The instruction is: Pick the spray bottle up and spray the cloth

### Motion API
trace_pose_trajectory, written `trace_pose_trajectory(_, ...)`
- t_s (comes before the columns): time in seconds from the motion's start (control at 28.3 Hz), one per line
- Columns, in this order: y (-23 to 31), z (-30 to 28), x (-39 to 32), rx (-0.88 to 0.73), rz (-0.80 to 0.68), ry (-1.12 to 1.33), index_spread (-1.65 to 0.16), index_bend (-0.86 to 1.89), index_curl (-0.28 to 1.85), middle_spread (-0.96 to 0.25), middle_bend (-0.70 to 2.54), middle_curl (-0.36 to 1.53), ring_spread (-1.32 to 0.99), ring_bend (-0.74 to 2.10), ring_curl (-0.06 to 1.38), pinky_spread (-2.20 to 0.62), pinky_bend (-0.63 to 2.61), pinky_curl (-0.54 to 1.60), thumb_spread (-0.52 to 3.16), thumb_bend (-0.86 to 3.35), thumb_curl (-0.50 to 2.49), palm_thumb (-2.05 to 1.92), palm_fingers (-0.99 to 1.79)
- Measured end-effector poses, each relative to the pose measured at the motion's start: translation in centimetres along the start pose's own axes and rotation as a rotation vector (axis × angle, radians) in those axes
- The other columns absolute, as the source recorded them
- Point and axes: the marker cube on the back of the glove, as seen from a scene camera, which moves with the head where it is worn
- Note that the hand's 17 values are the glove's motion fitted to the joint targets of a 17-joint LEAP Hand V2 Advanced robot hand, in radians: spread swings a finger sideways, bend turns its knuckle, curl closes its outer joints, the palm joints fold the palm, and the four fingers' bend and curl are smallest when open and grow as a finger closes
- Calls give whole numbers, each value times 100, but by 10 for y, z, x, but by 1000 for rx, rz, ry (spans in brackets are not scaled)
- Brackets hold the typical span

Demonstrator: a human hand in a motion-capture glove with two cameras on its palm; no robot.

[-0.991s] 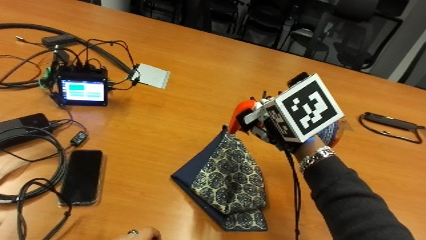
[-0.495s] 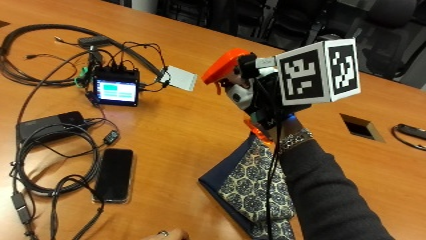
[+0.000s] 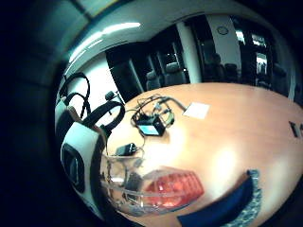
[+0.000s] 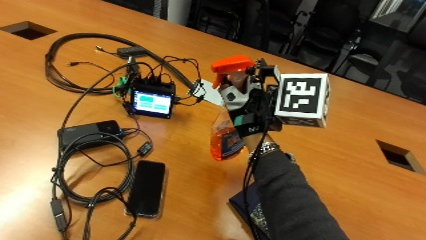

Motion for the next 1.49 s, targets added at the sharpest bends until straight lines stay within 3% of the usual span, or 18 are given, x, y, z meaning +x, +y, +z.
trace_pose_trajectory(0.28, 19, 39, 24, -35, 110, -58, -29, 18, 58, -22, 58, 52, -22, 71, 47, -33, 55, 42, 60, -3, 75, 87, 137)
trace_pose_trajectory(0.57, 24, 41, 26, -8, 155, -126, -29, 18, 57, -22, 58, 52, -21, 71, 47, -33, 55, 42, 63, -3, 75, 88, 137)
trace_pose_trajectory(1.13, 15, 4, -3, 132, 72, -142, -29, 18, 56, -22, 58, 52, -22, 71, 47, -34, 55, 42, 65, -3, 74, 88, 137)
trace_pose_trajectory(1.49, 7, 8, -12, 131, 61, -140, -29, 18, 56, -22, 59, 53, -23, 72, 47, -34, 56, 42, 67, -3, 73, 86, 137)
